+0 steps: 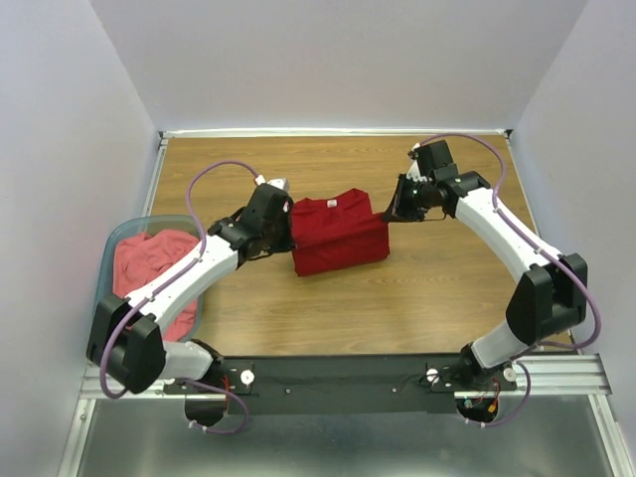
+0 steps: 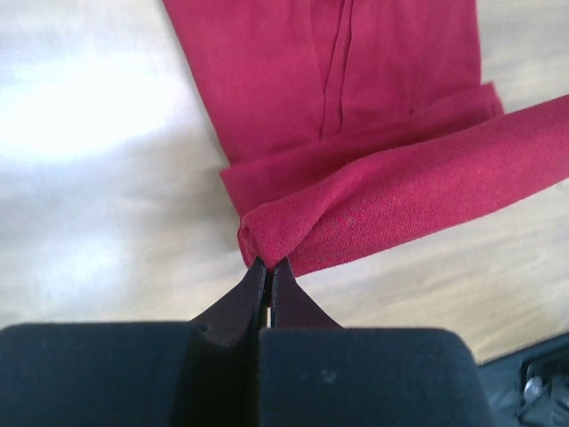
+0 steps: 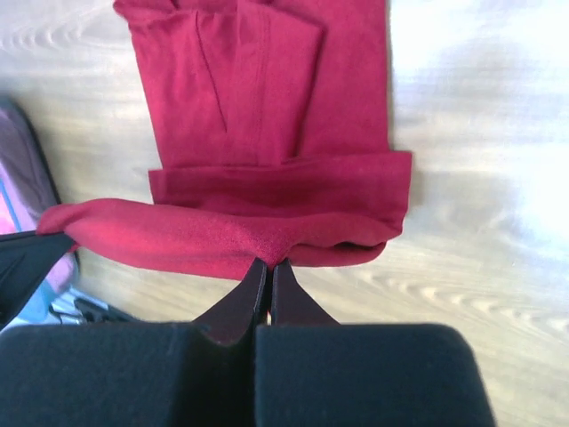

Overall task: Fold and stack the t-shirts
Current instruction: Fold the tshirt

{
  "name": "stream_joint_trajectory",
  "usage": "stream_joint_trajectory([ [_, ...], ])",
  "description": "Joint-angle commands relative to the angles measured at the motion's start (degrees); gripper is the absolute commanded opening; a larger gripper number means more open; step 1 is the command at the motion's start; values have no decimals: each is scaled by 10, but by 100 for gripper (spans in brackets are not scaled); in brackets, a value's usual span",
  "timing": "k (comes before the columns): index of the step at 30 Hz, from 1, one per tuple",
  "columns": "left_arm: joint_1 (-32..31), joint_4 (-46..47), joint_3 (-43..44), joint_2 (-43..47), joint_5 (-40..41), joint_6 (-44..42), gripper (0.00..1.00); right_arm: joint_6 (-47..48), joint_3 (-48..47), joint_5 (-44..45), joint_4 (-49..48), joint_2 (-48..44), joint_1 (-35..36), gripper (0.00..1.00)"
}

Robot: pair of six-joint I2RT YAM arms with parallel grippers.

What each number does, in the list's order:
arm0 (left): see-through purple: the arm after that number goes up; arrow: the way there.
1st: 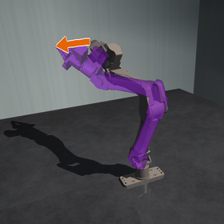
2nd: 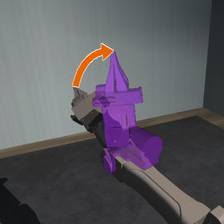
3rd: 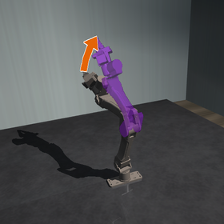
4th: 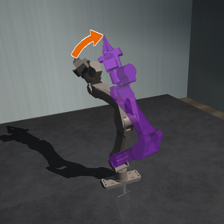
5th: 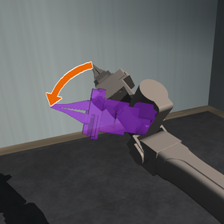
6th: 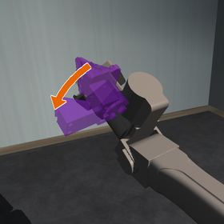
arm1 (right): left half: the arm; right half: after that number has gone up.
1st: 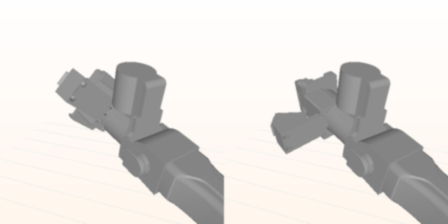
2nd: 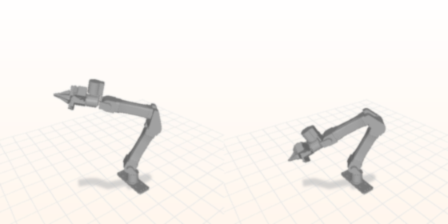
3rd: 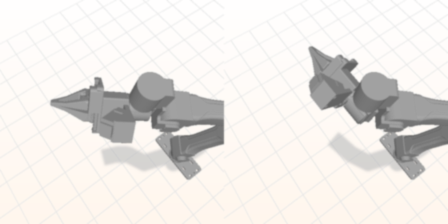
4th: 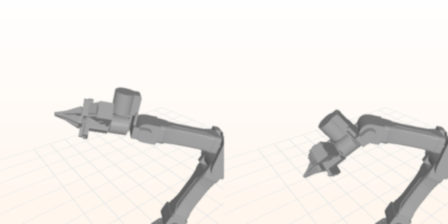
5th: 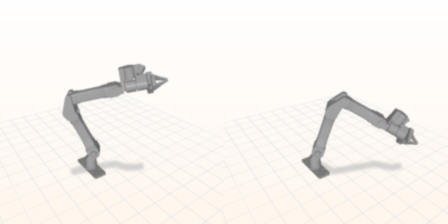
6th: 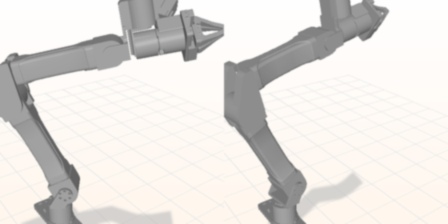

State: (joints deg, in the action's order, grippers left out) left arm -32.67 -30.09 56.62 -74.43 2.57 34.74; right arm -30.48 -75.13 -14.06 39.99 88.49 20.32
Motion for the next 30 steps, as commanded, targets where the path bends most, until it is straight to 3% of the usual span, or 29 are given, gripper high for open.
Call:
stream_joint_trajectory([
  [1,33,19,35,-32,-23,-56,0,30,-63,-15,1,49,-31,0],
  [18,83,35,159,-137,-49,-86,0,57,-194,-75,1,159,-71,1],
  [25,64,41,75,-45,-55,-71,0,69,-67,-114,0,70,-71,1],
  [30,-17,42,-49,38,-55,-16,0,86,85,-163,-1,-15,-71,0],
])
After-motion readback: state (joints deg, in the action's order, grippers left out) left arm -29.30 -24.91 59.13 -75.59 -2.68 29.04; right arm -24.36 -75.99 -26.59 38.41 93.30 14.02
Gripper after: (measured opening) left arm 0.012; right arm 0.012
